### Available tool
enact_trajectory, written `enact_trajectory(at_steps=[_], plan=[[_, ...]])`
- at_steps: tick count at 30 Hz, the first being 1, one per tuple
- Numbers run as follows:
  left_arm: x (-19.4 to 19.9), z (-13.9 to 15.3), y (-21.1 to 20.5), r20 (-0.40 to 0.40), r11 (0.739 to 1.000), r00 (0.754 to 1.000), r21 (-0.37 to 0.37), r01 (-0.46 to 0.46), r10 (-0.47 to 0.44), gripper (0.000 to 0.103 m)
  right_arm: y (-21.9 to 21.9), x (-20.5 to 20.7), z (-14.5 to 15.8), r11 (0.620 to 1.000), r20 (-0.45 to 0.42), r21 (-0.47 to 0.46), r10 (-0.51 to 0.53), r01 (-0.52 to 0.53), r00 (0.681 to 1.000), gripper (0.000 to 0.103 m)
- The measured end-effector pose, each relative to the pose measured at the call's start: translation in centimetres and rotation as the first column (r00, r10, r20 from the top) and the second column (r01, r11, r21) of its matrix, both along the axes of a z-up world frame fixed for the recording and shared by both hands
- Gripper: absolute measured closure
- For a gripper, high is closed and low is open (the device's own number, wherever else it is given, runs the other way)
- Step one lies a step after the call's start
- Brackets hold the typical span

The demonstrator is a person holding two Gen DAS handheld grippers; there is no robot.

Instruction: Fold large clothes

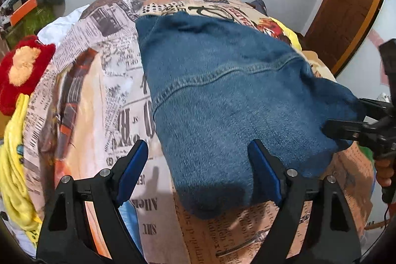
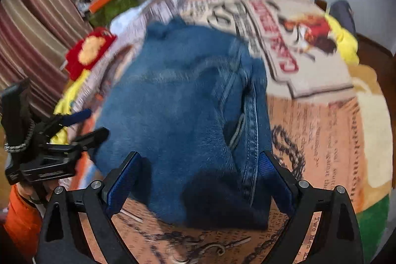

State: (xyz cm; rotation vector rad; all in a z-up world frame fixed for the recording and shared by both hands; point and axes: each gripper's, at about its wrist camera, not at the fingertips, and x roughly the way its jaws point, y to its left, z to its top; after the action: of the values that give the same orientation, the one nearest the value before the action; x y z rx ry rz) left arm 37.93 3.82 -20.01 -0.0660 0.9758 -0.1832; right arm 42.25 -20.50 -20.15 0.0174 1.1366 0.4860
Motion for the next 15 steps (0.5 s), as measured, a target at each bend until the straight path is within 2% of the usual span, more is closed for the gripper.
enact_trajectory(at_steps=[4,11,13,15], plan=[[-0.9,-1.0,-0.3,0.027,1.000,1.000,-0.008,-0.012,0.012,0.019,-1.7,0.2,-1.8,0.997,0.033,-0.071,-0.018,0.020,0.999,0.009],[-1.6,-0.5,0.2,0.029,1.000,1.000,-0.018,-0.008,0.009,0.019,-7.5,0.4,-1.5,0.995,-0.021,0.021,-0.095,0.095,0.995,0.009],[-1.9,0.1,0.1,0.033,1.000,0.999,0.004,0.008,-0.008,0.019,-8.1,-0.2,-0.5,0.994,0.008,0.000,-0.112,0.112,0.994,0.009],[-2.1,1.0,0.2,0.046,0.998,0.999,0.056,0.017,-0.019,0.019,-8.4,-0.6,0.6,0.988,0.072,-0.066,-0.133,0.138,0.988,0.009]])
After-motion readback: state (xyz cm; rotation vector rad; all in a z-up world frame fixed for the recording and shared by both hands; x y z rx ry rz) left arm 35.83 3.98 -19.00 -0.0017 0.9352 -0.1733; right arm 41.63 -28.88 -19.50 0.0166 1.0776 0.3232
